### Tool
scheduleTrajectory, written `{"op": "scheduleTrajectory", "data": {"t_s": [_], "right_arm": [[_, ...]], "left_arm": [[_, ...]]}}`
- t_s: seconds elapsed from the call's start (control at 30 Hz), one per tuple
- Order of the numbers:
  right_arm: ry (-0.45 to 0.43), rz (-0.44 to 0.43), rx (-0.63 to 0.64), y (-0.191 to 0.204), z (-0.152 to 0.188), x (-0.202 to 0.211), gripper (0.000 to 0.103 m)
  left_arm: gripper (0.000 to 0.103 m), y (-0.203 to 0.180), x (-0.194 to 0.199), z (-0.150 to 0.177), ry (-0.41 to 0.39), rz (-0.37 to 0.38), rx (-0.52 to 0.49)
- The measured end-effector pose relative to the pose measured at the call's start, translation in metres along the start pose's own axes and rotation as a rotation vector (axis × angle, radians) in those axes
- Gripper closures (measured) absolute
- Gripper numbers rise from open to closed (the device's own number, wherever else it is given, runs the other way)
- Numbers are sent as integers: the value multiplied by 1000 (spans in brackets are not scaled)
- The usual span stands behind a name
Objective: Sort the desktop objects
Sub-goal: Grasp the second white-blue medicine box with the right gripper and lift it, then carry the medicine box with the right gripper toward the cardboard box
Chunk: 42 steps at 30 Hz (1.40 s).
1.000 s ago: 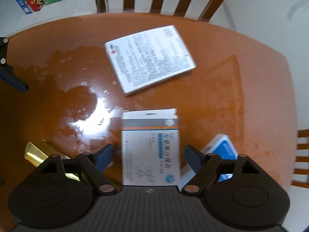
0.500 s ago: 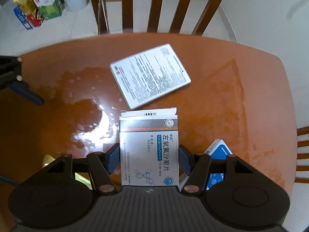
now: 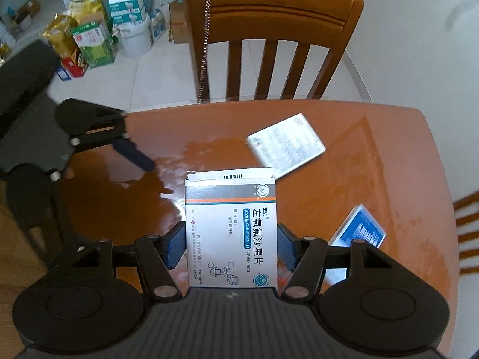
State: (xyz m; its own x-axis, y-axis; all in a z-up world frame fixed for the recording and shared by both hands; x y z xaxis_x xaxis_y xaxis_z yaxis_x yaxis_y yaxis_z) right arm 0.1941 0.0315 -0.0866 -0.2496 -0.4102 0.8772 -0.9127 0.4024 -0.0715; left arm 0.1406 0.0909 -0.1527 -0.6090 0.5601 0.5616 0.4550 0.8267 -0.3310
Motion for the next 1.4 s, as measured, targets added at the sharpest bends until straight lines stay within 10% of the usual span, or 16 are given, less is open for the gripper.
{"op": "scheduleTrajectory", "data": {"t_s": [0.53,0.97,1.13,1.4], "right_arm": [[57,-84,-56,103,74,-46,36],[-7,35,-151,112,90,-66,33],[-88,246,-382,94,87,-41,16],[-247,553,-1150,109,117,-31,0]], "left_arm": [[0,-64,51,64,19,21,-148],[0,-65,56,99,94,-9,-259],[0,-68,54,98,118,130,-379],[0,-62,74,113,206,440,-482]]}}
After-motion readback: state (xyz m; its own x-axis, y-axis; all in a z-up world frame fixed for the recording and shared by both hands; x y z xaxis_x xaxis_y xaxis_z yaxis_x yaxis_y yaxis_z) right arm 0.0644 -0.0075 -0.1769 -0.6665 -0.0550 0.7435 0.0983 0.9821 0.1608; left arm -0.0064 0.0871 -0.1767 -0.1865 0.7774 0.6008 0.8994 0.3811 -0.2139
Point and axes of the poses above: each gripper's, at about its wrist camera, not at the fingertips, and x roughly against the way its jaws point, y to its left, z to its underside, the point moved 10 cm from there along -x, roughly the way its jaws point, and after that the axes turned 12 degrees about -y, right-handed, at the moved point
